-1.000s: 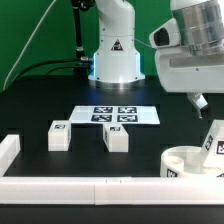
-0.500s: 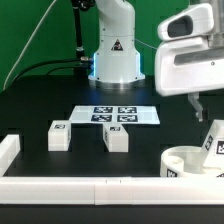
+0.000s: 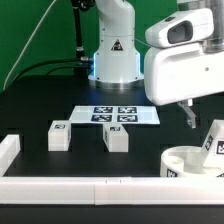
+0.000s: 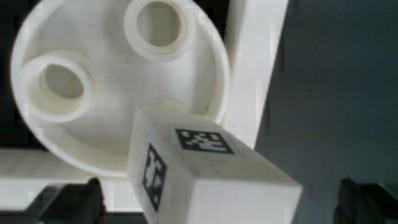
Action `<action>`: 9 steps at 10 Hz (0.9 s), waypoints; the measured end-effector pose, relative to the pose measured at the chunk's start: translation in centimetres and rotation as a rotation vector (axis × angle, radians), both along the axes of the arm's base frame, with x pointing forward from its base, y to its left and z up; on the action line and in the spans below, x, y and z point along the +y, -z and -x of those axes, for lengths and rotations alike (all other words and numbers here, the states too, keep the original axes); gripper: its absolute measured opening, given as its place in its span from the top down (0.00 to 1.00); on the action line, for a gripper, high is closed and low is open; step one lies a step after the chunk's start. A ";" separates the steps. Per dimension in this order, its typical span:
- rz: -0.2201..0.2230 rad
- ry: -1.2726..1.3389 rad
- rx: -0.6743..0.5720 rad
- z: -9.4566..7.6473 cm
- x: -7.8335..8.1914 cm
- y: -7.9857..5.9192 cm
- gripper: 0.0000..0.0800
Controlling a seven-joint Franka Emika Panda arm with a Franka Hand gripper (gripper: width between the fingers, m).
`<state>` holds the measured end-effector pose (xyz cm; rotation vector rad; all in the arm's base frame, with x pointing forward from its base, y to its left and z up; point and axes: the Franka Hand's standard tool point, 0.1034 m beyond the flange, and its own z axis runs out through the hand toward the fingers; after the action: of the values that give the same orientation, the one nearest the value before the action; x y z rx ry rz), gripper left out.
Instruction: Assemble stool
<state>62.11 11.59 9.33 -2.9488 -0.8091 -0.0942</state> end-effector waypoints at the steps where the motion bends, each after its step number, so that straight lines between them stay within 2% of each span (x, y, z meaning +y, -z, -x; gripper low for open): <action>1: 0.048 -0.195 0.026 0.0 0.7 0.5 0.19; 2: 0.057 -0.271 0.019 -0.1 1.3 0.7 0.19; 6: 0.073 -0.500 -0.001 -0.3 0.3 0.8 0.19; 8: 0.159 -0.862 -0.037 -0.9 0.5 0.9 0.19; 9: 0.195 -0.982 -0.058 -1.2 1.4 1.0 0.19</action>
Offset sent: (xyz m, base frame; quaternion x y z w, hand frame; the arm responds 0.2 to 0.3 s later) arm 0.0000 0.0000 0.0000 0.0000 0.0000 -0.1938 0.9810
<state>63.27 13.03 8.32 -2.3425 -2.2313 -0.0322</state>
